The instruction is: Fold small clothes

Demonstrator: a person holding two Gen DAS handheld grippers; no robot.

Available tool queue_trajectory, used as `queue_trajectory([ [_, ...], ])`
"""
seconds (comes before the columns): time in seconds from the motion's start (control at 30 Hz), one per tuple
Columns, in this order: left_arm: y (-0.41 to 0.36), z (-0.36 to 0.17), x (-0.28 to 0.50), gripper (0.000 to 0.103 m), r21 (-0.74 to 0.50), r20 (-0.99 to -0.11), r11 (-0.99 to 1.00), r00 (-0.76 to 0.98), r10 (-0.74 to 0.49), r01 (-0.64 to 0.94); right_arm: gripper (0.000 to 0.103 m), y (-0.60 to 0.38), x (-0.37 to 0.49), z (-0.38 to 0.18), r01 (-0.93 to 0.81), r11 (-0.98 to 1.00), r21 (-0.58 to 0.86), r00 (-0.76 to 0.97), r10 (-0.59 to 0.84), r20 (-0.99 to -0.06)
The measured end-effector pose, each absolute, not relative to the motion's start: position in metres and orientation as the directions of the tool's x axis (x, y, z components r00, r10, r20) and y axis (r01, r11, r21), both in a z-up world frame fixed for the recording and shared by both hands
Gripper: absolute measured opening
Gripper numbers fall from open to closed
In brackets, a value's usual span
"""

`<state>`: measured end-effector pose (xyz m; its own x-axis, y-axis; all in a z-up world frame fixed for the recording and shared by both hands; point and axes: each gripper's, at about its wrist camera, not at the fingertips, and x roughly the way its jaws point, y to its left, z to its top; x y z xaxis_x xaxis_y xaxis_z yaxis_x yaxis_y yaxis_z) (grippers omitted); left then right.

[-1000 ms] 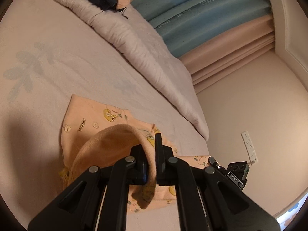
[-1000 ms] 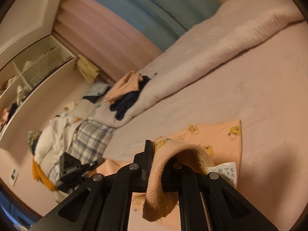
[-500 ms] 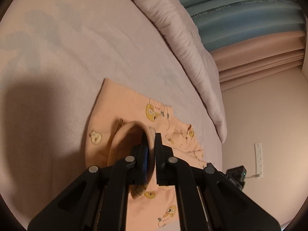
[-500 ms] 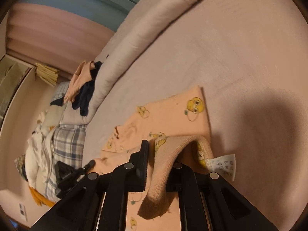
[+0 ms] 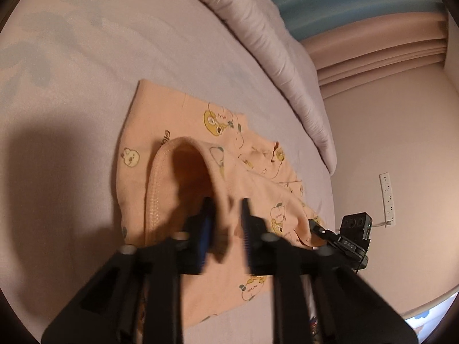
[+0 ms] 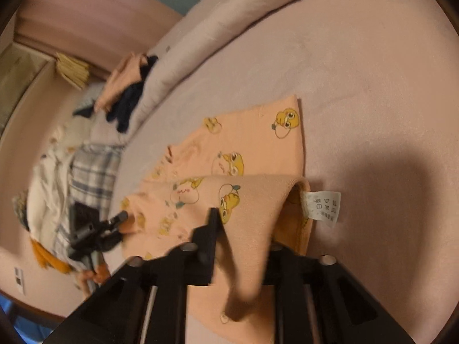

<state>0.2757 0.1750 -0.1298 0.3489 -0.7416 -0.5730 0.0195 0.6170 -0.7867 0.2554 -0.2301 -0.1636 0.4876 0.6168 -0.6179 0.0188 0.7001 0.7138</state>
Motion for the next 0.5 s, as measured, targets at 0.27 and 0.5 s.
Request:
queue_trajectory([
  [0.27,0.217,-0.16,0.304,0.007,-0.948,-0.29,0.146,0.589,-0.754,-0.281,0.004,-0.271,0.303,-0.185,0.276,0.242,0.93,0.594,0.718,-0.363],
  [0.5,0.242,-0.172,0.317,0.029,-0.899,-0.404,0.152,0.643,-0.651,-0.411,0.056,-0.29,0.328,-0.213,0.429,0.112,0.896,0.661,0.637,-0.397],
])
